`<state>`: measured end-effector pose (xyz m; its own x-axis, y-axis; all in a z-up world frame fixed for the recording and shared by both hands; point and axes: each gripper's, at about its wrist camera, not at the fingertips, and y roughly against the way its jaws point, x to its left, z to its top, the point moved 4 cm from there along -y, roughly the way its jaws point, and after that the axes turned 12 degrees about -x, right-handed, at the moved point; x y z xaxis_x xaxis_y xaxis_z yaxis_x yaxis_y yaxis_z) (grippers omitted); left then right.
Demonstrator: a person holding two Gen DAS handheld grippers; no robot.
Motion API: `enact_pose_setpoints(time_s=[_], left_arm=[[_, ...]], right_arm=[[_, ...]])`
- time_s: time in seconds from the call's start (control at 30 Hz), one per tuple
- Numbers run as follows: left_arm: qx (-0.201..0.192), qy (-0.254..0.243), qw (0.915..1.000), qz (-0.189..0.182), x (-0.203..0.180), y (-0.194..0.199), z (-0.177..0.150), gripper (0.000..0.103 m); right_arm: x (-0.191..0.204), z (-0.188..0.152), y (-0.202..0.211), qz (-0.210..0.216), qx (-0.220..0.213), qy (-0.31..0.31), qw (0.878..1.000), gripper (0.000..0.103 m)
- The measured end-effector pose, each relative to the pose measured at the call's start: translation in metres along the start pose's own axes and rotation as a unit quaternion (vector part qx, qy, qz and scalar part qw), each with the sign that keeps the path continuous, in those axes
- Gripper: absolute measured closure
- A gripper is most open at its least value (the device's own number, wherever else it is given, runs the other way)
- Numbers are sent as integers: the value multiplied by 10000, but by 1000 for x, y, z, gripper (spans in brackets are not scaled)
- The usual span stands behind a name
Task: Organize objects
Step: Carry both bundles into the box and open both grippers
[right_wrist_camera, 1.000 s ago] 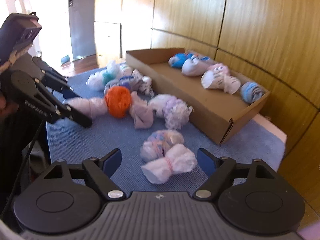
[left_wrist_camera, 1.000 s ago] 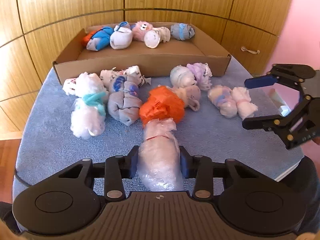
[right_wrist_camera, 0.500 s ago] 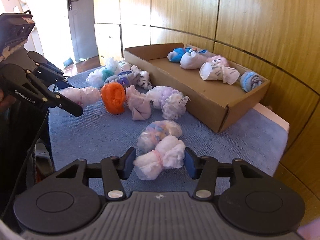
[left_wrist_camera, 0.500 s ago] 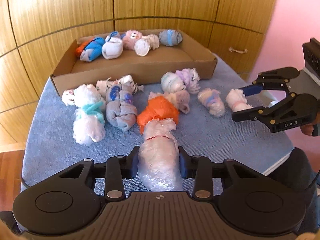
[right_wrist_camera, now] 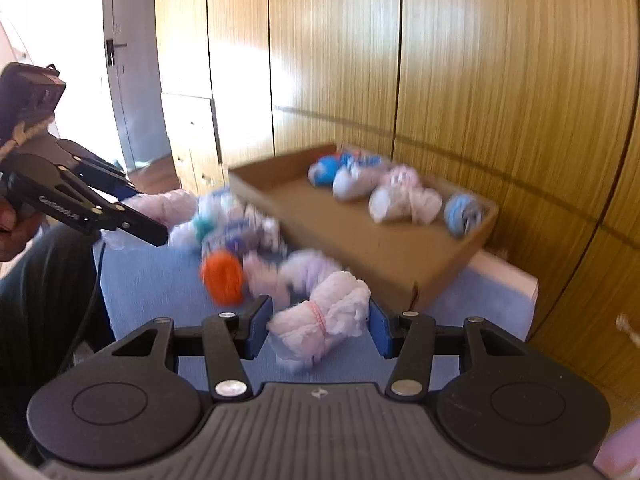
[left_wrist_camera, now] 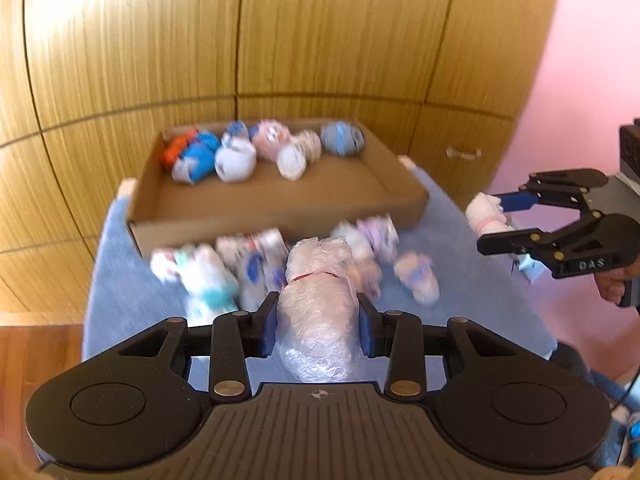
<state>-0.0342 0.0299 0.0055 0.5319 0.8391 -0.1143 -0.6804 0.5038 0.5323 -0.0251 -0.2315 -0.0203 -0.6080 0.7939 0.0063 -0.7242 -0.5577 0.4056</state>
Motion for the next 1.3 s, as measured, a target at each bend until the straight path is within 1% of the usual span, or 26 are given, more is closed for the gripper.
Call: enact_pose_setpoints(time_s=[0.13,0.23,0.3,0.37,0.53,0.67,0.77,0.83,1.0,1.13,1.3], left_arm=[[-90,75,9999,21,14,-2,25,57],[-107,190,9998,-22,25,-6,39,57],[-157,134,9998,59,33,-10,50,57],[-128,100,9998,95,45,-21,61,57],[-88,-50,9994,345,76,-54,90,57],[-5,13,9994,342,97,-81,103,57],[117,-50,9992,379,109,-104,103,57],[224,-117,9988,415,115,-118,100,57],[424,-139,9982,400,124,-146,88,57],[492,-228,9976,429,132,-155,80,57],[521,-322,9971,449,134,-172,76,57]], right_arm=[[3,28,-5,-55,-259,52,9996,56],[3,44,-12,-49,-415,-24,9991,56],[5,54,-20,-71,-463,-12,9989,56],[3,65,-32,-107,-497,-14,9987,56],[3,87,-70,-117,-495,138,9986,56],[7,97,-109,-72,-383,301,9988,56],[11,98,-141,-25,-230,466,9986,55],[12,95,-162,31,-91,471,9988,56],[19,78,-211,98,288,688,9972,56],[23,63,-236,148,533,889,9945,56],[24,50,-258,253,749,1136,9904,56]])
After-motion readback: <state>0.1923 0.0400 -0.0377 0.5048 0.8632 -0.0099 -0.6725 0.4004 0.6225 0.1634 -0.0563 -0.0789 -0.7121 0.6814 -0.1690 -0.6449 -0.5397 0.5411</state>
